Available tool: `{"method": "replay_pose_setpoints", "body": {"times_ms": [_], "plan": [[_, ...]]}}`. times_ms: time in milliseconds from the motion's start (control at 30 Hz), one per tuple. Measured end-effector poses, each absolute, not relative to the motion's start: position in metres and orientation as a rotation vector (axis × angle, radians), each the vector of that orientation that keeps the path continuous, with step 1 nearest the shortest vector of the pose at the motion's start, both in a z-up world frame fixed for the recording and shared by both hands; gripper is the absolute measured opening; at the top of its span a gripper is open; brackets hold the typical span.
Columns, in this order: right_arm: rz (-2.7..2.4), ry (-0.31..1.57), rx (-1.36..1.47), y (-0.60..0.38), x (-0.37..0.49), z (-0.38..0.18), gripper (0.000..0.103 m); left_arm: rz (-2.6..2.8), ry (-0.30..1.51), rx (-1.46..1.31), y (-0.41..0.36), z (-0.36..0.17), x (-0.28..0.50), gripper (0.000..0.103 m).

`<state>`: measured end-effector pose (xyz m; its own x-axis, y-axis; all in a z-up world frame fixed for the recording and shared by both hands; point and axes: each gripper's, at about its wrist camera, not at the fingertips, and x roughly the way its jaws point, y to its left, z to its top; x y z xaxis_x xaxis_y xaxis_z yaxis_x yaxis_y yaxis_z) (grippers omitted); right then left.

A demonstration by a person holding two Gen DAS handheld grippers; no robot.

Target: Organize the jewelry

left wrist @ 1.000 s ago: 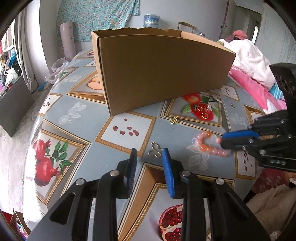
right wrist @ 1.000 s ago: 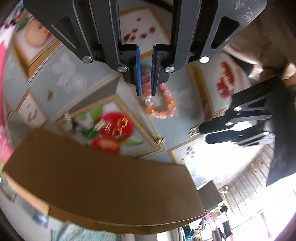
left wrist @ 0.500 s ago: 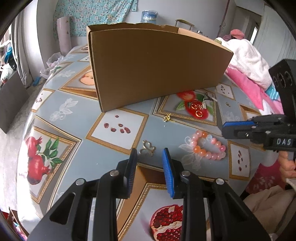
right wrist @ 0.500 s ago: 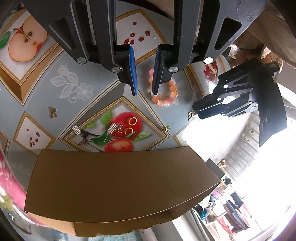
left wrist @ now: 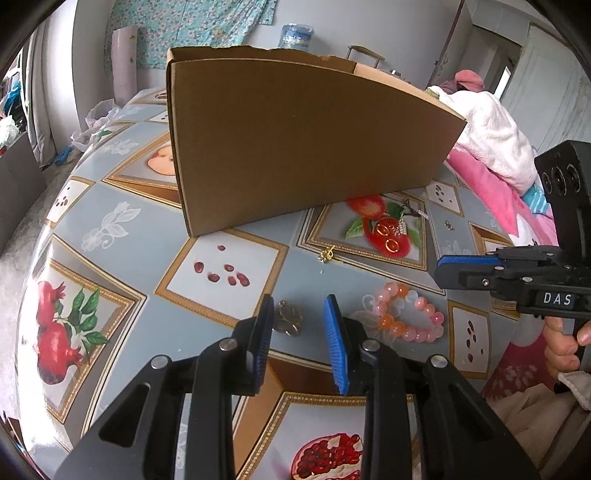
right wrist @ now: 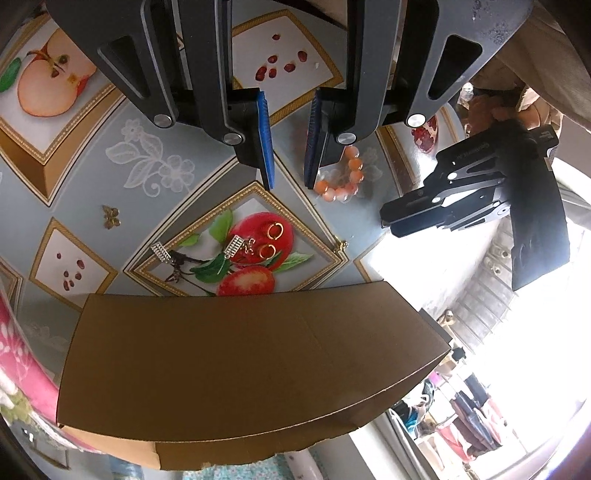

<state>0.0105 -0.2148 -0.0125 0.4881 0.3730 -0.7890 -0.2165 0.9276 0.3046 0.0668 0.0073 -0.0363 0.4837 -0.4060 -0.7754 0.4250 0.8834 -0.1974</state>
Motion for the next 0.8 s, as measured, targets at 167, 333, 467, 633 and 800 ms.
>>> {"method": "replay_pose_setpoints", "body": {"times_ms": [167, 333, 467, 633, 800], "plan": [[0.356, 0.984, 0.158, -0.212, 0.011, -0.011, 0.017, -0.475, 0.938, 0.116, -0.004, -0.035, 0.065, 0.027], [0.351, 0.975, 0.148, -0.209, 0.011, -0.010, 0.017, -0.432, 0.931, 0.229, -0.014, -0.035, 0.060, 0.026], [0.349, 0.972, 0.151, -0.210, 0.012, -0.010, 0.017, -0.422, 0.949, 0.231, -0.013, -0.034, 0.063, 0.025], [0.349, 0.962, 0.146, -0.208, 0.011, -0.010, 0.017, -0.404, 0.963, 0.227, -0.014, -0.033, 0.066, 0.024], [0.345, 0.951, 0.147, -0.207, 0.009, -0.009, 0.017, -0.382, 0.964, 0.207, -0.011, -0.032, 0.067, 0.015]]}}
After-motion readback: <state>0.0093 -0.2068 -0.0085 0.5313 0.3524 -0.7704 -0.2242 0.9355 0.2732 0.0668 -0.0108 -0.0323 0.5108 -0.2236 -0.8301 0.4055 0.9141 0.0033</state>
